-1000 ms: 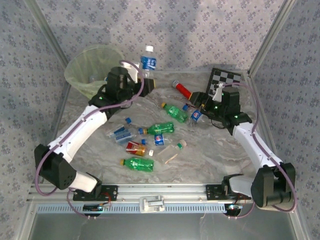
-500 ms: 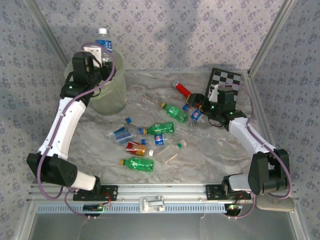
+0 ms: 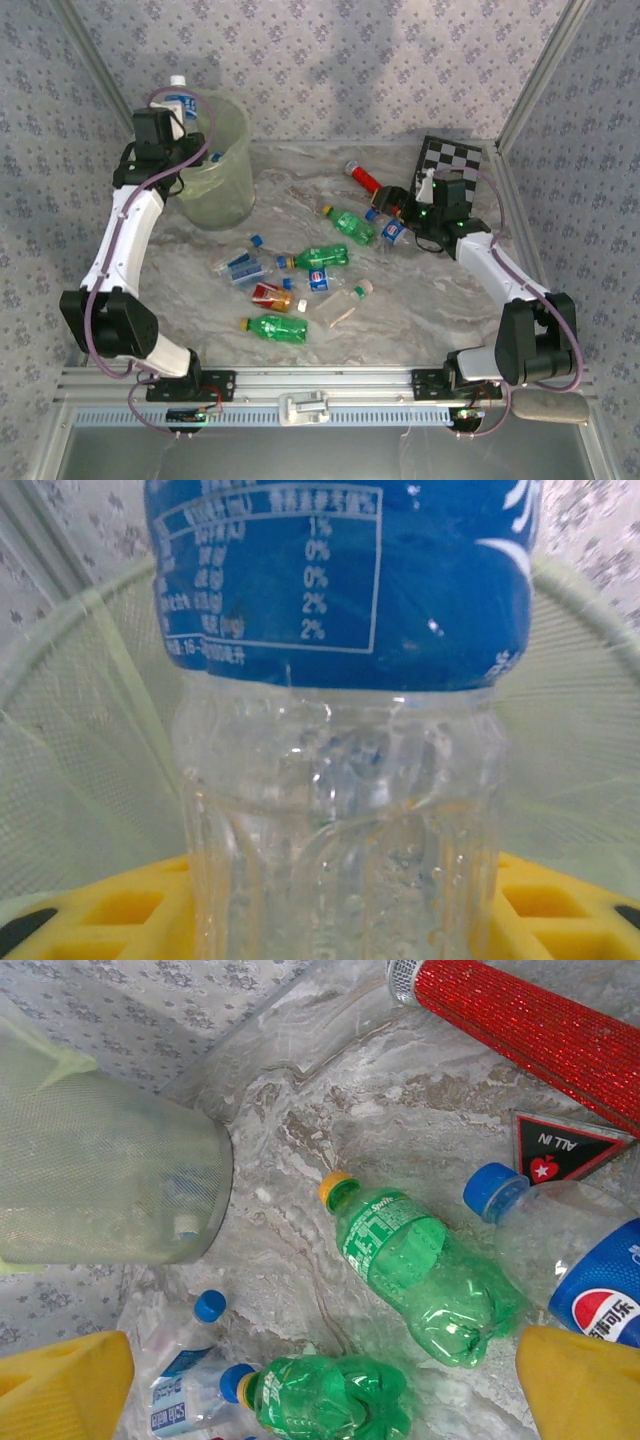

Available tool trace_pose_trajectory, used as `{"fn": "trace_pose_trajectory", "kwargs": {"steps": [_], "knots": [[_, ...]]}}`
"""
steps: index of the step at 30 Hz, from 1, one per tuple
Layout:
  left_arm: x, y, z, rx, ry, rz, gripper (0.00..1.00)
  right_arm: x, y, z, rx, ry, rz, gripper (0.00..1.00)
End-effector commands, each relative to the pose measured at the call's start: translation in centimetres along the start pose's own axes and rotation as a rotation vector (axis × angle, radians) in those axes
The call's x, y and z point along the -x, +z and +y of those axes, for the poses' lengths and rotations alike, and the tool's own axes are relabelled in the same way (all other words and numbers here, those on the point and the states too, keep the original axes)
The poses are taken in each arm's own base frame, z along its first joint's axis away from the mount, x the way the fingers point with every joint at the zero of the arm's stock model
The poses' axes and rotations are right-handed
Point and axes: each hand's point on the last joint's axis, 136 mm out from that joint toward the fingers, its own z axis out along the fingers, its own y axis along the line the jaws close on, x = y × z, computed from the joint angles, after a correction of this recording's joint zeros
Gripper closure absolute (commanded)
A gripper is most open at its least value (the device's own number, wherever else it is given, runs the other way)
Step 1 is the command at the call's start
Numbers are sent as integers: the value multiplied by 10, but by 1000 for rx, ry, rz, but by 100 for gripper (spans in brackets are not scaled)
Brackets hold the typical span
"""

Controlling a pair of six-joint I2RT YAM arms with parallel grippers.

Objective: Put the plastic bottles in the bin

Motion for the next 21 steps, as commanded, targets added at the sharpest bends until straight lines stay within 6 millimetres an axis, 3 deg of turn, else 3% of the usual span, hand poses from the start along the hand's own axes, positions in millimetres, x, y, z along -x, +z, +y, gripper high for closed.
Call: {"fn": "trace_pose_trajectory", "kwargs": {"steps": [1,5,11,17,21], "knots": [[-7,7,4,9,-2,43,51,6,-2,12,20,-36,-3,0],[-11,14,4,11,-10,71,44,5,-4,14,19,-40,-2,0],[-2,8,2,3,-32,50,24,9,-7,16,11,-41,-8,0],[18,-17,-10,-70,-81,-18,15,13,-7,13,-38,-96,-30,0],[32,-44,-30,-151,-87,-90,13,12,-4,10,-88,-146,-29,0]]}}
